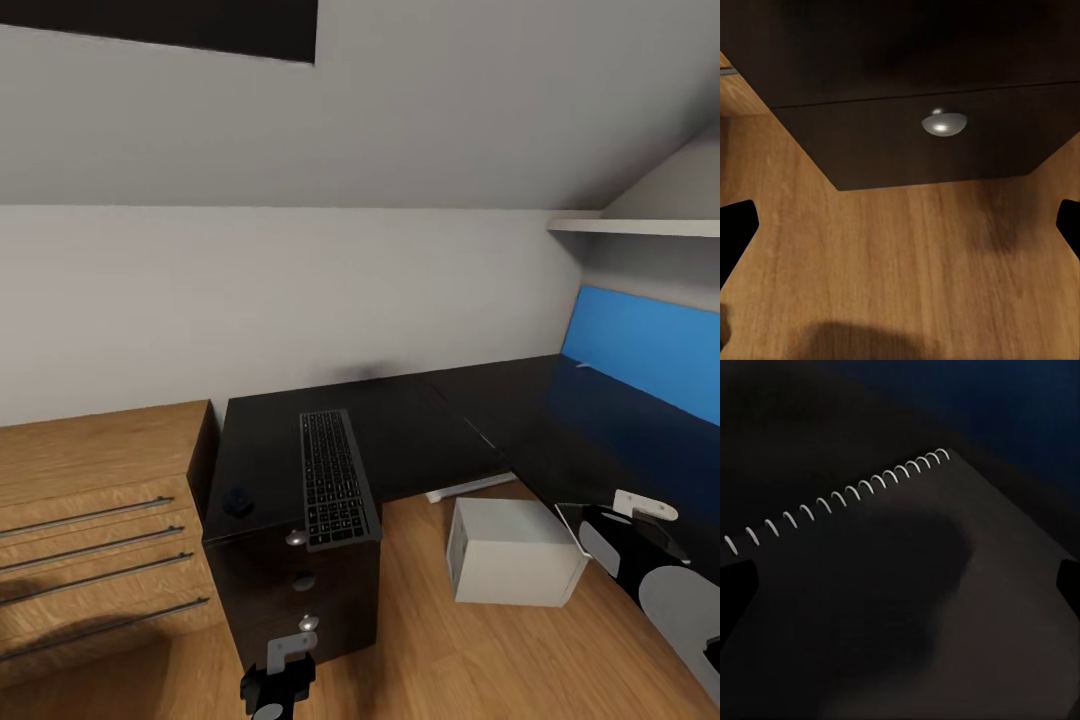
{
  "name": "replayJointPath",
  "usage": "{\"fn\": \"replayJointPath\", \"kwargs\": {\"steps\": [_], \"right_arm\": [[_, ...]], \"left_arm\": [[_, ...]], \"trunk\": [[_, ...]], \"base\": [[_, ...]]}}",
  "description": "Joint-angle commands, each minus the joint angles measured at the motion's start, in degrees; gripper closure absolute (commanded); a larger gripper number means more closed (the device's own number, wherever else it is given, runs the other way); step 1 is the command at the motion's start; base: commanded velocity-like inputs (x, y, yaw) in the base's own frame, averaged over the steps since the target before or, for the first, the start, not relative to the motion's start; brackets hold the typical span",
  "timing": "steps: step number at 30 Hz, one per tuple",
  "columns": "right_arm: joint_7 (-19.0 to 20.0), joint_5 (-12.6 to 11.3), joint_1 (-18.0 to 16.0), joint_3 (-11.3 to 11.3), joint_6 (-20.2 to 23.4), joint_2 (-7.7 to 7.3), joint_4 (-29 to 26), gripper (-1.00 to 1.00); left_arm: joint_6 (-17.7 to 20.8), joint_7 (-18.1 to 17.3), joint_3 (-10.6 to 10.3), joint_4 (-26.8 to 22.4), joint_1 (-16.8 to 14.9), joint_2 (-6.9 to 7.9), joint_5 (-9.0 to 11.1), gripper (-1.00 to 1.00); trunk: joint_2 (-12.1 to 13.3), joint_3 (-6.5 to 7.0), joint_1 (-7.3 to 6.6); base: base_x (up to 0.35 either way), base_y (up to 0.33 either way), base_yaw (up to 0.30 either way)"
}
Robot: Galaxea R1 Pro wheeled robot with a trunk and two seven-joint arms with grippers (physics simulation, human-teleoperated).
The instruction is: In the bedroom, organize the workspace by keeping the computer under the desk, ensuring the monitor is on the desk, placing the keyboard on the desk next to the monitor, placing the mouse on the desk next to the keyboard, moving the folder from the swivel chair onto the desk next to the mouse, stacking the notebook on top of the folder with the pen on top of the notebook, and positioning the swivel chair next to the desk.
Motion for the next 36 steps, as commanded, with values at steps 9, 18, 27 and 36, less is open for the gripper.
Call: {"fn": "replayJointPath", "kwargs": {"steps": [9, 18, 27, 36], "right_arm": [[-0.3, -1.2, 0.0, 0.4, 0.4, -0.06, 0.0, -1.00], [-0.3, -1.1, 0.0, 0.4, 0.4, -0.06, 0.0, -1.00], [-0.3, -1.1, 0.0, 0.4, 0.4, -0.05, 0.0, -1.00], [-0.3, -1.1, 0.0, 0.4, 0.3, 0.01, 0.0, -1.00]], "left_arm": [[-0.3, 0.3, -0.4, 0.0, -0.1, 0.02, 0.6, -1.00], [-0.4, 0.2, -0.3, 0.0, -0.1, 0.09, 0.6, -1.00], [-0.3, 0.2, -0.4, 0.0, -0.1, 0.10, 0.7, -1.00], [-0.3, 0.2, -0.4, 0.0, -0.1, 0.10, 0.7, -1.00]], "trunk": [[0.0, -0.07, 0.00], [0.0, -0.07, 0.00], [0.0, -0.07, 0.00], [0.0, -0.07, 0.00]], "base": [[0.000, 0.000, 0.000], [-0.001, 0.000, 0.000], [-0.090, 0.064, 0.000], [-0.027, 0.027, 0.000]]}}
